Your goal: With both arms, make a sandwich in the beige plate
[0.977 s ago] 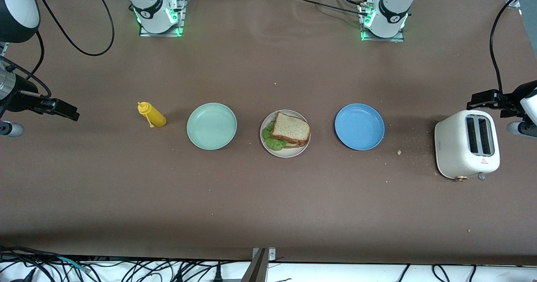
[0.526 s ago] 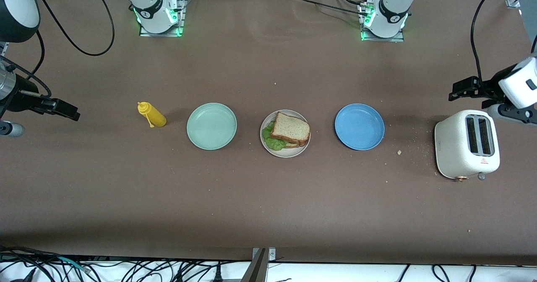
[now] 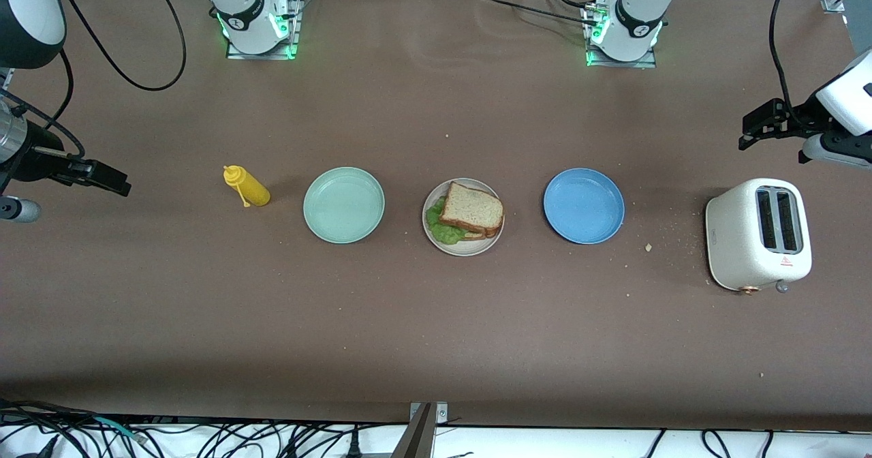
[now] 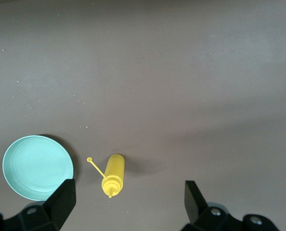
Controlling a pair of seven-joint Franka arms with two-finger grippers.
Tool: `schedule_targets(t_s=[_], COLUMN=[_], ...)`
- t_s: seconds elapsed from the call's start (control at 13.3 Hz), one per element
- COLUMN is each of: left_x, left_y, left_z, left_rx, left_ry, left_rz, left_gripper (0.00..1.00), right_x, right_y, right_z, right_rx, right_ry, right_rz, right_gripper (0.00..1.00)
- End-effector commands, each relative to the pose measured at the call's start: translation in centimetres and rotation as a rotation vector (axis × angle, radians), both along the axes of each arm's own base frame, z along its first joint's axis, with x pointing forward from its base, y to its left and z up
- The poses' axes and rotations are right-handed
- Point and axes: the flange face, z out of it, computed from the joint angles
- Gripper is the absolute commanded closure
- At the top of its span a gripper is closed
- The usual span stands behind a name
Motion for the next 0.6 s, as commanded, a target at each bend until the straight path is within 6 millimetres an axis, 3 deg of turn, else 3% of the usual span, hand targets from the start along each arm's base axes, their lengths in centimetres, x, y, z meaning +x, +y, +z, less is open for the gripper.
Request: schedule_targets(t_s=[0.0, 0.53], left_x=[-0.32, -0.18], left_y=[0.18, 0.29], left_z=[0.47, 0.77], left_rx=[0.035, 0.037], left_ry=[-0.046, -0.07], left_rz=[0.011, 0.009], left_gripper=[0.0, 0.0], right_x=[-0.21, -0.26], right_y=[0.14, 0.14], right_z=[0.62, 0.7], right_rx=[0.015, 0.015], right_ry=[-0.009, -0.009], right_rz=[-0.015, -0.016], right_gripper=[0.0, 0.0])
